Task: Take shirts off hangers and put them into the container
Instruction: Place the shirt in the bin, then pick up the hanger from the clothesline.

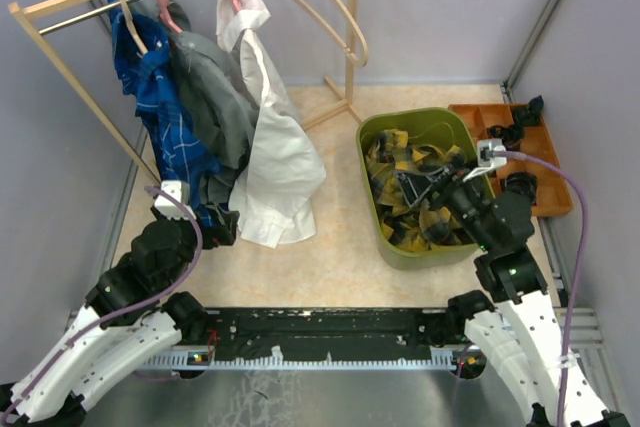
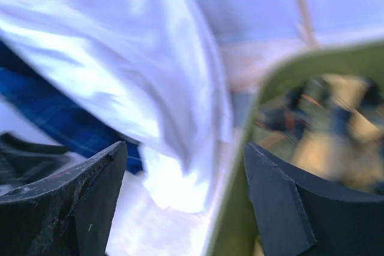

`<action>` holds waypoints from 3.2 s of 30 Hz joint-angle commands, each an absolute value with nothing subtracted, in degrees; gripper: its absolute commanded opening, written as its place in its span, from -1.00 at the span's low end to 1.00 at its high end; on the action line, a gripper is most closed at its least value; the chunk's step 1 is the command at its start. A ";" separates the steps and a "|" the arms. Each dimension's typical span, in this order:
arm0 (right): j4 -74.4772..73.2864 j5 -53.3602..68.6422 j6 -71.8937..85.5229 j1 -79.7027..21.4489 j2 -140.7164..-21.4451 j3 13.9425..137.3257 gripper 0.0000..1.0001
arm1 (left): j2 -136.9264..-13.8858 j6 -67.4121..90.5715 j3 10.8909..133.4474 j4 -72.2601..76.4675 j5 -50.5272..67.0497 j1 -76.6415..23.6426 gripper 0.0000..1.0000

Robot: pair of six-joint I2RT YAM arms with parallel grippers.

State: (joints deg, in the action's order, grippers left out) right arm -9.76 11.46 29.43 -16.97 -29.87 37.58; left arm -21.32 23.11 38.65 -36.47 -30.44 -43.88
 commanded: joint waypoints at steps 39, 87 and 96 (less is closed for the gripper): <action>8.43 -29.59 -4.24 -61.52 -84.12 94.02 0.55 | -22.50 21.86 38.94 -34.85 -26.54 -43.42 0.99; 22.97 -26.70 -2.52 -55.05 -92.04 93.11 -1.00 | -23.03 22.02 38.94 -34.98 -26.73 -43.42 0.99; 26.30 -27.47 -1.50 -55.07 -93.53 95.73 -1.00 | -23.09 22.07 38.96 -35.11 -27.06 -43.42 0.99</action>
